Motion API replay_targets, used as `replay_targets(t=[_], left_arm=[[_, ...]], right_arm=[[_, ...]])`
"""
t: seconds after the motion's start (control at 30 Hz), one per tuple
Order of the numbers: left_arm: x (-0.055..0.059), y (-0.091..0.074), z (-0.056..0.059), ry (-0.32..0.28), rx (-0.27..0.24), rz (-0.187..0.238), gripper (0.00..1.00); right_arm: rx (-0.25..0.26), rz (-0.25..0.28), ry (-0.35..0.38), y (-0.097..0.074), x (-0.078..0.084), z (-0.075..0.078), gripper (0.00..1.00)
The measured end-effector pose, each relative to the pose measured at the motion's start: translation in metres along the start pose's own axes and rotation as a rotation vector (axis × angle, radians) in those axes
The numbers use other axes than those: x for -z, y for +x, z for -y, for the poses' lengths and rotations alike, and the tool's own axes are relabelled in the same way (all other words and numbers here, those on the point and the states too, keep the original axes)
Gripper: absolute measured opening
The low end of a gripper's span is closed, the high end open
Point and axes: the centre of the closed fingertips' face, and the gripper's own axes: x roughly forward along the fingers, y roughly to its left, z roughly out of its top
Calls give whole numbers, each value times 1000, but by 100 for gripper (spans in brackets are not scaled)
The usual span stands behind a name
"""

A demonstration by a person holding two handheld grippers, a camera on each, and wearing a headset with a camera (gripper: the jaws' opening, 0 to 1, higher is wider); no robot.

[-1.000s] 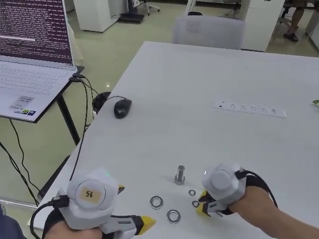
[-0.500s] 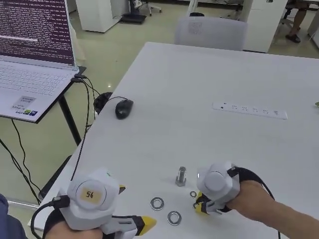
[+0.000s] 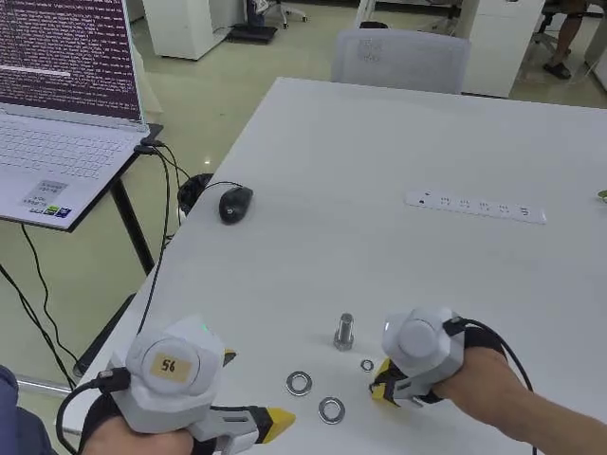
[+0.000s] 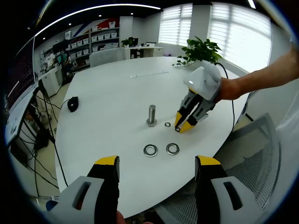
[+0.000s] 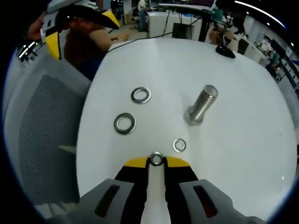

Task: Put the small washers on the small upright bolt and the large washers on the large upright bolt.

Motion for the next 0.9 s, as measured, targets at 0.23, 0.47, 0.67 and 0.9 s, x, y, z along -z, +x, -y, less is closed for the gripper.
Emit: replay_targets(t=[0.23, 0.47, 0.67, 0.9], left_arm=[[0, 1, 0, -3, -2, 1, 65], [-1, 2, 1, 0, 2, 0, 65], [-1, 2, 1, -1, 4, -1, 65], [0, 3, 1, 1, 5, -4, 65]], right_arm=[[9, 25, 46, -1, 0, 1, 13], [17, 47, 85, -3, 0, 2, 13], [20, 56, 101, -4, 1, 3, 13], [4, 11, 37, -2, 4, 3, 14]])
